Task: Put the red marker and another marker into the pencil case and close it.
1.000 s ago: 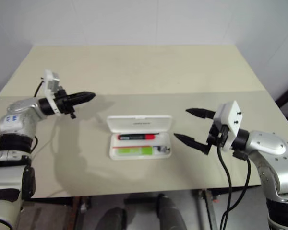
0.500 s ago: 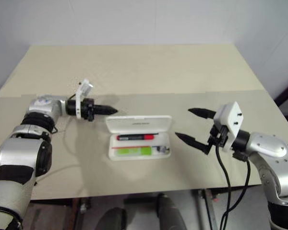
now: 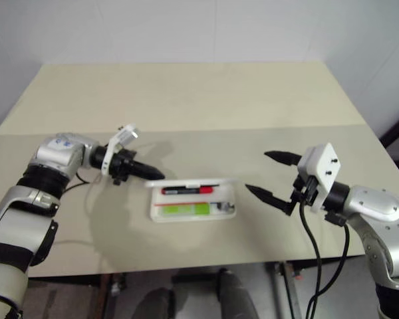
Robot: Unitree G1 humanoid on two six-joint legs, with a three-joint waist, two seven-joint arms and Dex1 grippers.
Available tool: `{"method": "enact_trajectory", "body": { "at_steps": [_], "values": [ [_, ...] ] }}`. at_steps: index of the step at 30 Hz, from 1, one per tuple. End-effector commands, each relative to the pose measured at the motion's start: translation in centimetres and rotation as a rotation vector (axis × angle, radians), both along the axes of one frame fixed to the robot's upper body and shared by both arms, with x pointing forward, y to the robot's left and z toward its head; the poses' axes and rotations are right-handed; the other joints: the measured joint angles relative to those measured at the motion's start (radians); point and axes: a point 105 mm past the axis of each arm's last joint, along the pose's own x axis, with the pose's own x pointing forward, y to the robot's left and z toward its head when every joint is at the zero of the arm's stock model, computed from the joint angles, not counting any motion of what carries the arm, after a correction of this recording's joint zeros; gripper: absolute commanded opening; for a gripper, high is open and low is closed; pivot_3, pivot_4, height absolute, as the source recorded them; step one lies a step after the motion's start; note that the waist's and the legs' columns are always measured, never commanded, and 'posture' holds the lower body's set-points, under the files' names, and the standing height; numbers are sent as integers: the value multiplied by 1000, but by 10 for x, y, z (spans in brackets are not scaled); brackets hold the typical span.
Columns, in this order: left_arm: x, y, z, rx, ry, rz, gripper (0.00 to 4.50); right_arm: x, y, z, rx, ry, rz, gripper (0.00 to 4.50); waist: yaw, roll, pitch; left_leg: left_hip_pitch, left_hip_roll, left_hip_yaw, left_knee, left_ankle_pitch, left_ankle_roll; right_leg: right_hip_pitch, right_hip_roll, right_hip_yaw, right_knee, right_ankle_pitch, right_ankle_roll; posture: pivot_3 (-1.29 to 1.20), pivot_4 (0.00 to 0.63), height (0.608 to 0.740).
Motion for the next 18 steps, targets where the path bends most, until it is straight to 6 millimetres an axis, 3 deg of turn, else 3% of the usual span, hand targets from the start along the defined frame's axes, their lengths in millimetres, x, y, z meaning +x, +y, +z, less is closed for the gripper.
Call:
{"method": "enact_trajectory", "body": {
  "at_steps": [1, 9, 18],
  "values": [
    [-23, -7, 11, -45, 10, -169, 51, -4, 2, 11, -6, -52, 12, 4500, 0, 0, 0, 0, 0, 0, 0, 0, 0, 0, 0, 0, 0, 0, 0, 0, 150, 740],
    [-44, -10, -7, 29, 20, -249, 51, -5, 3, 9, -11, -44, 18, 4500, -1, 0, 0, 0, 0, 1, 0, 0, 0, 0, 0, 0, -1, 0, 0, 0, 150, 740],
    [-52, -12, -37, 91, 54, -251, 51, -32, 0, -8, -18, 34, 108, 4500, 2, 0, 0, 0, 0, 1, 0, 0, 0, 0, 0, 1, -1, -1, -1, 0, 150, 740]
  ]
}}
